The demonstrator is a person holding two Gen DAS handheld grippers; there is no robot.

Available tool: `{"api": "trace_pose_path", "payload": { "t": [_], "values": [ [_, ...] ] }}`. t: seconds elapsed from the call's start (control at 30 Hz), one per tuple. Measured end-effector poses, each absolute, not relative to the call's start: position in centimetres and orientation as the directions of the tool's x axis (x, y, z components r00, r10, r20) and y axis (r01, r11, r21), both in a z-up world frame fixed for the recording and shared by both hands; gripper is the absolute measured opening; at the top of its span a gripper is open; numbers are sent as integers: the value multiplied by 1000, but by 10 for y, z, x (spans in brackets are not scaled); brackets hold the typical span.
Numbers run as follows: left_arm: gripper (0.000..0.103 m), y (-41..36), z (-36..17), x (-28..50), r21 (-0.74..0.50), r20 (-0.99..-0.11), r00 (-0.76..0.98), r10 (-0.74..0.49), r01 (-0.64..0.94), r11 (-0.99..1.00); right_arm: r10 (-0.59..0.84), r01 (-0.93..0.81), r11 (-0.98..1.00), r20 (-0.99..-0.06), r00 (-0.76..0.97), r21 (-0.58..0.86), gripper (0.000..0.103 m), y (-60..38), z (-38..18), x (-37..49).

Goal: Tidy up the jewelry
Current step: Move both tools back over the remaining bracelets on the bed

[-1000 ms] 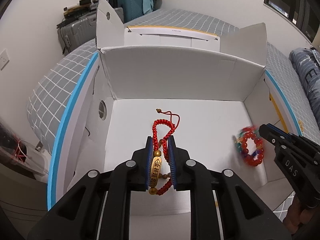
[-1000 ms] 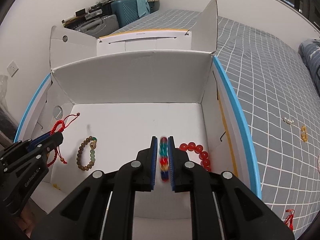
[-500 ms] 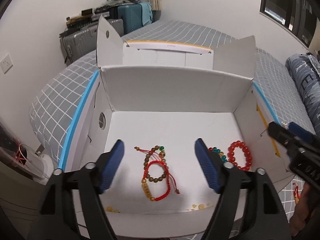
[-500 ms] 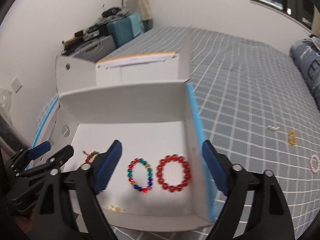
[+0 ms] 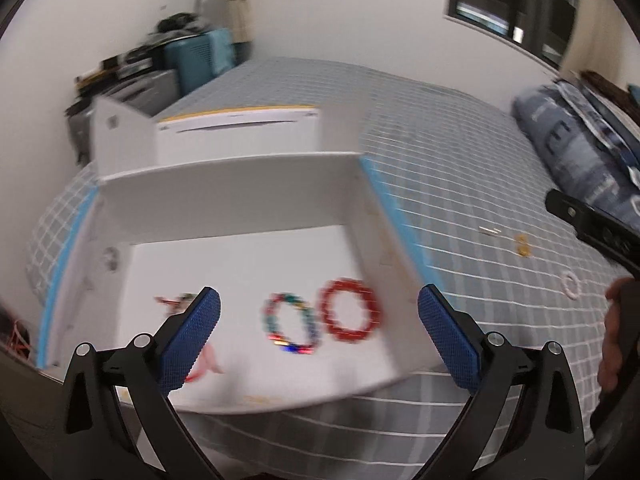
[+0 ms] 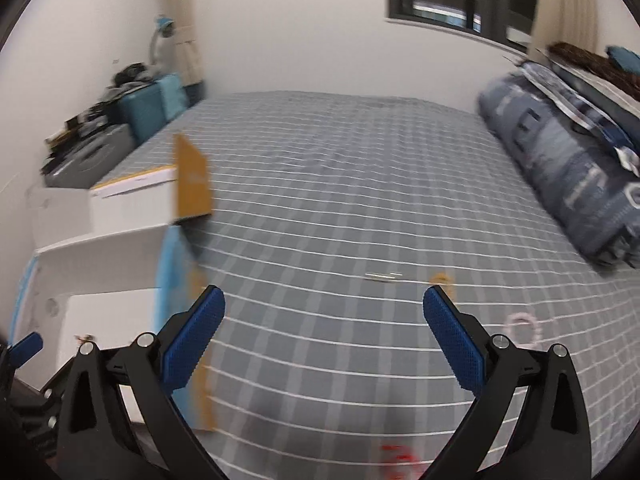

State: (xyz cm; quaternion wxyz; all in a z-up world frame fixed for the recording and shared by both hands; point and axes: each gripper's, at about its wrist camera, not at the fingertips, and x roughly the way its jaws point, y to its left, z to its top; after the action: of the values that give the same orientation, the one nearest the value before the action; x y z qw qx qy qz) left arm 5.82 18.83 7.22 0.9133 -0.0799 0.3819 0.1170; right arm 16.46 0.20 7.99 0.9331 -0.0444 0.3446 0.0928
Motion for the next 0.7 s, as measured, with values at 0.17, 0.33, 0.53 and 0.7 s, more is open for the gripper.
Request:
{"api": "trace_pose_path", "payload": {
  "t": [0.17, 0.33, 0.53, 0.7],
  "values": [
    [97, 124, 67, 73, -74, -740, 671, 49, -154, 985, 50, -115, 992, -668, 742, -53, 96, -67, 71, 183],
    [97, 63, 60, 76, -61, -745, 667, 9, -81, 995, 0, -78, 994, -707, 707, -78, 96, -125, 51, 204],
    [97, 16, 28, 89, -60, -791, 612, -21, -44, 997, -33, -44, 996, -744, 667, -84, 96, -172, 22, 227],
    [97, -20, 2, 94, -57, -811, 584, -26, -35, 998, -32, -31, 997, -780, 625, -66, 95, -199, -6, 246]
  ]
}}
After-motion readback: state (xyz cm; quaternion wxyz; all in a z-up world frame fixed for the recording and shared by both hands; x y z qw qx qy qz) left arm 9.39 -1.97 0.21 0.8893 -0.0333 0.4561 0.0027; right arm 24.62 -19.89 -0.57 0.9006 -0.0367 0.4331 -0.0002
